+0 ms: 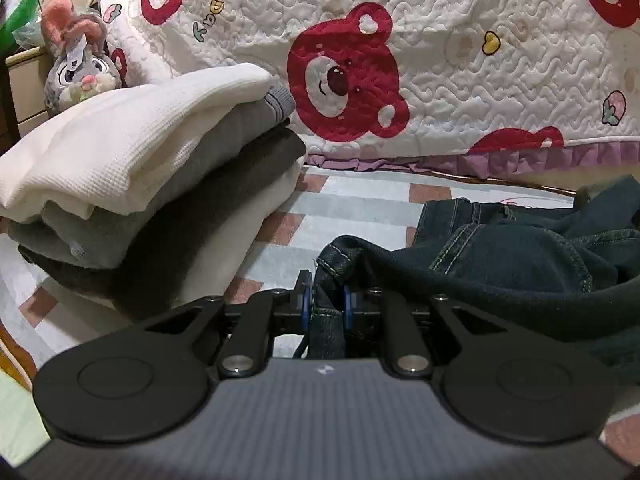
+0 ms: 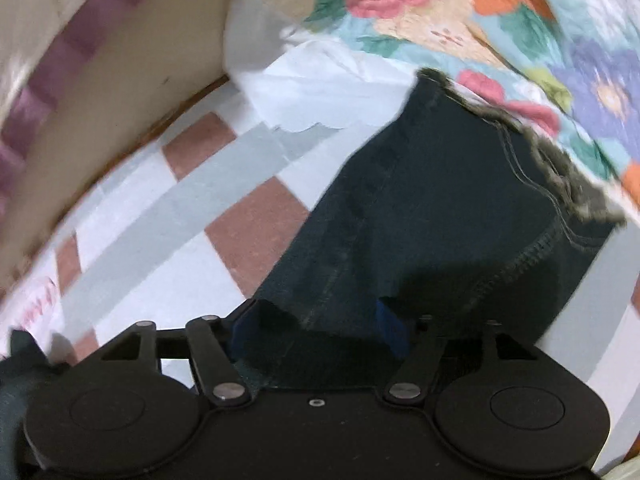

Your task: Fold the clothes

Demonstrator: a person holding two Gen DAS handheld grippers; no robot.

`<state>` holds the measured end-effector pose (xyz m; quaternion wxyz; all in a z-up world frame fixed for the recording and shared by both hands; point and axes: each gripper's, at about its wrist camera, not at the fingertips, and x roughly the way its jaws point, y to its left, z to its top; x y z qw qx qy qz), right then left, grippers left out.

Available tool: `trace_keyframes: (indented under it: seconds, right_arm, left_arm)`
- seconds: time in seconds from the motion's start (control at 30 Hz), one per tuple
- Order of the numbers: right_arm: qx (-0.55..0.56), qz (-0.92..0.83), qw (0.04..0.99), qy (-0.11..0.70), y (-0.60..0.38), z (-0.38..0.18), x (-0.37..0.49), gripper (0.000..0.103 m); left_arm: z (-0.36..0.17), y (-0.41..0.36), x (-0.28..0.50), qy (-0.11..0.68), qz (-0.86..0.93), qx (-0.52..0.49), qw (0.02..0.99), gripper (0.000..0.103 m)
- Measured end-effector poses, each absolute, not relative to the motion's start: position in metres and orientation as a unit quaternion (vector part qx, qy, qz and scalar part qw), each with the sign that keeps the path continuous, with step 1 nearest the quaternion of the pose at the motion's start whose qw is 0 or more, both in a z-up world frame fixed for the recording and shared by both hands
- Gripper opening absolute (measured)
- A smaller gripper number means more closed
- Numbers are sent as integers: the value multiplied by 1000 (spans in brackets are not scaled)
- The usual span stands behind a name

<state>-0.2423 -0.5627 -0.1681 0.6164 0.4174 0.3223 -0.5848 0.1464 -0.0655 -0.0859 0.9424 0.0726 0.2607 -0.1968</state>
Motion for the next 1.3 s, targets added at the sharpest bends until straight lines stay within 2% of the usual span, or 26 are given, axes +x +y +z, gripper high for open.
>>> trace_keyframes:
  seconds: [0.03,0.07,0.1,0.13,0.2,0.4,0.53,0.63,0.7,0.83,0.93,1.0,1.23,1.3]
  right_arm:
    - [394,-589,620,337,-562,-170,-235,62]
    - [369,-593,625,347,-560,-170,-231,35]
    - [359,-596,629,346,-558,-168,-232,19]
    - [348,-599,633,345,-556,-167,-233,11]
    - [351,-603,646,309,-550,-158,-246,6]
    - [334,-590,724,128,-496,-71,-302,6]
    - [299,-597,744,29,-413,-27,-364,6]
    - [308,-627,714,52,-371,-45,-414,10]
    - [345,-642,680,83,-365,-78,-443,27]
    - [414,-662,609,138,-353,-141,-499,27]
    - [428,-655,610,128,-350,-152,-515,32]
    - [427,-649,618,125,-352,-153,-520,46]
    - [467,-634,610,82,-373,-173,-532,51]
    - [489,-631,599,53,-386,-181,-539,57]
  left_arm:
    - [-86,-65,147,262,-197,72,942,14]
    - [-86,-65,146,262,-197,72,942,14]
    - [-86,-65,147,263,-197,72,942,14]
    - [-86,-65,147,263,-197,73,942,14]
    - [-86,-65,147,264,-199,73,941,14]
    - [-75,-59,143,254,-213,62,941,14]
    - [-57,-54,132,239,-230,49,942,14]
    - [-45,-48,123,241,-252,35,937,14]
    - [-45,-48,122,263,-259,32,929,14]
    - [-60,-55,128,324,-244,36,913,14]
    - [-71,-57,134,352,-234,30,906,14]
    - [-75,-55,135,362,-234,19,902,14]
    - [-87,-60,136,374,-224,31,899,14]
    - [-90,-62,137,377,-222,36,899,14]
